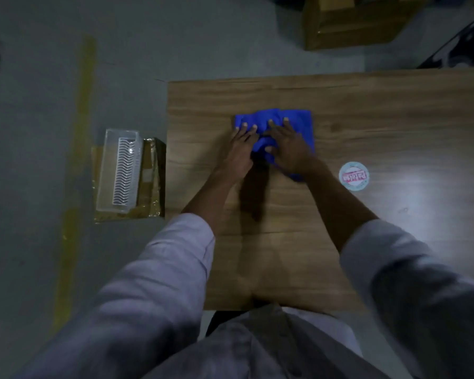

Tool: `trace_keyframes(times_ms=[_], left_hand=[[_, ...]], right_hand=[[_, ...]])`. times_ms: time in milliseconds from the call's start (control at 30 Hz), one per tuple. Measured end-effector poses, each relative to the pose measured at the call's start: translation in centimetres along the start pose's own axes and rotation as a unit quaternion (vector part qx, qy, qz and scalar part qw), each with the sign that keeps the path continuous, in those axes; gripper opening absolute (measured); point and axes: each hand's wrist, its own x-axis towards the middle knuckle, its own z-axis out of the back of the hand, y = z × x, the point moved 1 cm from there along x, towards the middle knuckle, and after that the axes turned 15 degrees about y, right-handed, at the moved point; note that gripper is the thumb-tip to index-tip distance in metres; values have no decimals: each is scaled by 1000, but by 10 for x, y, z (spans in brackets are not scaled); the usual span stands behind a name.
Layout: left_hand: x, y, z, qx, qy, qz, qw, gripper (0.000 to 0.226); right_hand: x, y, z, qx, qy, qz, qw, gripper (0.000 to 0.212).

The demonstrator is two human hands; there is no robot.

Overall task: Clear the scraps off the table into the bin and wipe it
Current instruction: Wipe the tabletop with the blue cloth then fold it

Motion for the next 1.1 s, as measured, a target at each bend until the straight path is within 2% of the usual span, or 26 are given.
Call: trace_keyframes(times_ms=[133, 233, 333, 433, 533, 567, 600, 633, 733, 800, 867, 967, 1100], left_hand=[[-25, 6, -44, -85, -56, -14, 995, 62], [-75, -17, -80, -68, -29, -11, 997, 63], [-130, -42, -122, -48, -17, -7, 999, 67], [-176, -63, -140, -42, 44, 0, 998, 66], [-211, -81, -123, -62, 176, -6, 982, 38], [-217, -84, -116, -71, 199, -19, 977, 31], [-221, -85, -111, -88, 211, -28, 973, 29], [-224, -87, -103, -98, 189, -36, 976, 32], [-204, -89, -73, -90, 19, -62, 994, 52], [-180, -85, -63, -59, -48, -58, 995, 65], [-155, -70, -74, -15, -23, -35, 999, 73], [-145, -42, -124, 45, 33, -5, 998, 73], [-173, -35, -167, 34, -3, -6, 999, 70]], right_hand=[[-40, 13, -57, 75, -45, 9, 996, 56], [-92, 20, -95, 80, -55, 30, 995, 54], [-150, 26, -132, 136, -45, 48, 988, 61], [-206, 44, -150, 168, 5, 9, 986, 62], [-241, 47, -133, 114, 143, -39, 982, 48], [-248, 47, -125, 98, 184, -33, 978, 45], [-254, 49, -114, 91, 189, -22, 978, 43], [-257, 53, -102, 94, 166, -14, 982, 42], [-249, 59, -71, 78, -15, 18, 997, 47], [-223, 57, -60, 67, -98, 10, 993, 47], [-191, 46, -69, 49, -86, -13, 995, 43], [-161, 36, -126, 25, -4, -69, 997, 49], [-185, 46, -188, 50, -72, -74, 993, 54]])
